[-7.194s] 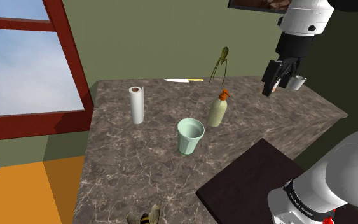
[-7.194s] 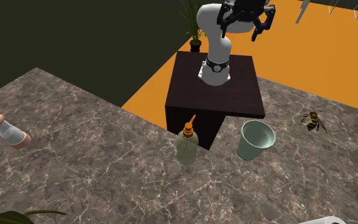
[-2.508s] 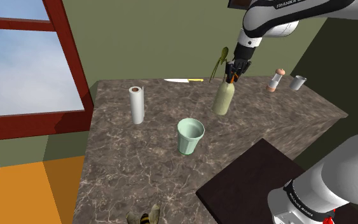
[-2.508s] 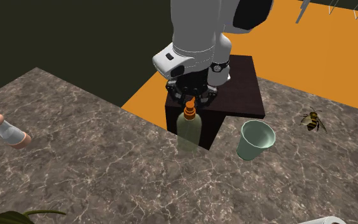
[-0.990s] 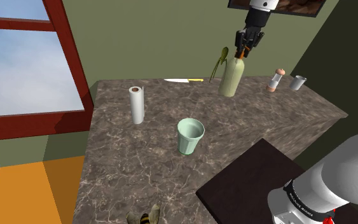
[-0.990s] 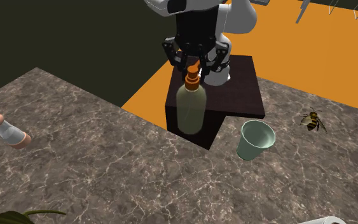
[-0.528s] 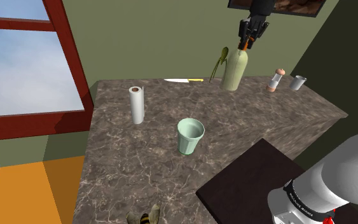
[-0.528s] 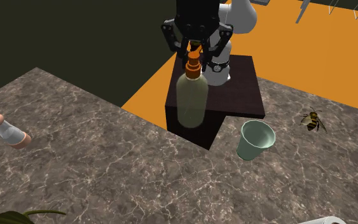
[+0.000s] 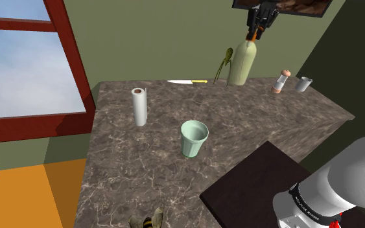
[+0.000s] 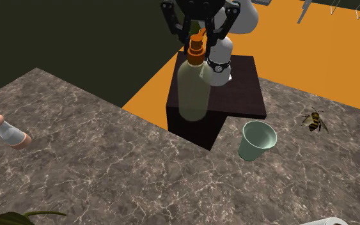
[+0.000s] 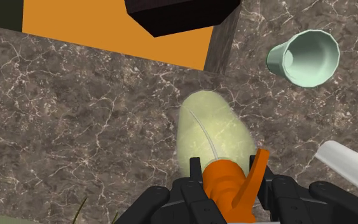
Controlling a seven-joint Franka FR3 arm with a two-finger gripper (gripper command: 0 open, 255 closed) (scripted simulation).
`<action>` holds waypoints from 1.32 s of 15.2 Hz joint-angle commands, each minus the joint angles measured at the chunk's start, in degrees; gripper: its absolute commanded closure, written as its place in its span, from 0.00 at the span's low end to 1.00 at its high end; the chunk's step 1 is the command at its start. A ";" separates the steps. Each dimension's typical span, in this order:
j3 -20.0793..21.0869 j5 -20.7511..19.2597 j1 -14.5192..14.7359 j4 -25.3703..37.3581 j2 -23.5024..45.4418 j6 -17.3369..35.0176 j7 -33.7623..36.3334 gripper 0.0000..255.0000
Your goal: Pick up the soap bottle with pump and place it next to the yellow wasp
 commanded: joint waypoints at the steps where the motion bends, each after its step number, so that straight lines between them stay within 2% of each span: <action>1: 0.73 0.03 0.48 -0.28 -1.02 -0.71 1.22 1.00; 10: 8.43 1.78 4.96 -8.10 -8.79 -0.41 13.24 1.00; 20: 17.92 5.35 9.81 -10.49 -11.94 -0.45 26.98 1.00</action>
